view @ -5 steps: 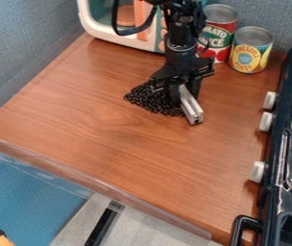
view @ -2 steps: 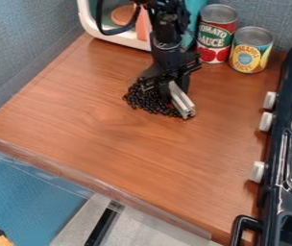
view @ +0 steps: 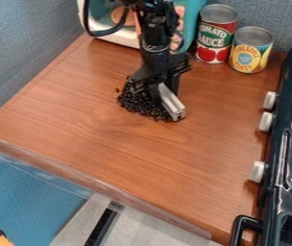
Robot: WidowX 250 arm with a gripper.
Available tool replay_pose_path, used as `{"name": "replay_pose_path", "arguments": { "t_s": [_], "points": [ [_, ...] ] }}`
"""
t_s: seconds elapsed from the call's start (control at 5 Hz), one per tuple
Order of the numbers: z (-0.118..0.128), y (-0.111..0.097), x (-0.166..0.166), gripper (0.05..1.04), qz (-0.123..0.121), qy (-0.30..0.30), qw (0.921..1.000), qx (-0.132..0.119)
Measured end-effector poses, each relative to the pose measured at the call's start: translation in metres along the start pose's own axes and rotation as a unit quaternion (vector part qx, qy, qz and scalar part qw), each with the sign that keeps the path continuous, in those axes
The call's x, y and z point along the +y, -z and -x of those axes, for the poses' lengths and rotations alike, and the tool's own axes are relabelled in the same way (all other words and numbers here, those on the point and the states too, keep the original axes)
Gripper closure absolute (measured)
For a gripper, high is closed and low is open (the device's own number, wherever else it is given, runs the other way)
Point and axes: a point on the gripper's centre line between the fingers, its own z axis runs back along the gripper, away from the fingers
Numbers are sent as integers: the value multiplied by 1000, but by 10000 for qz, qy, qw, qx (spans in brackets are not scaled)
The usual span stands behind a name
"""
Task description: Sweep into pile
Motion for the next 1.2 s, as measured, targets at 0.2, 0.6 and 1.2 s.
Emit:
{"name": "replay_pose_path", "arguments": {
  "t_s": [0.2,0.6,1.2],
  "points": [
    [-2,-2,12,677,-32,-15,10000,-75],
    [-7,-3,36,677,-103,-73,9998,-178],
    [-22,-3,69,677,-321,-323,9987,-227]
  ]
}}
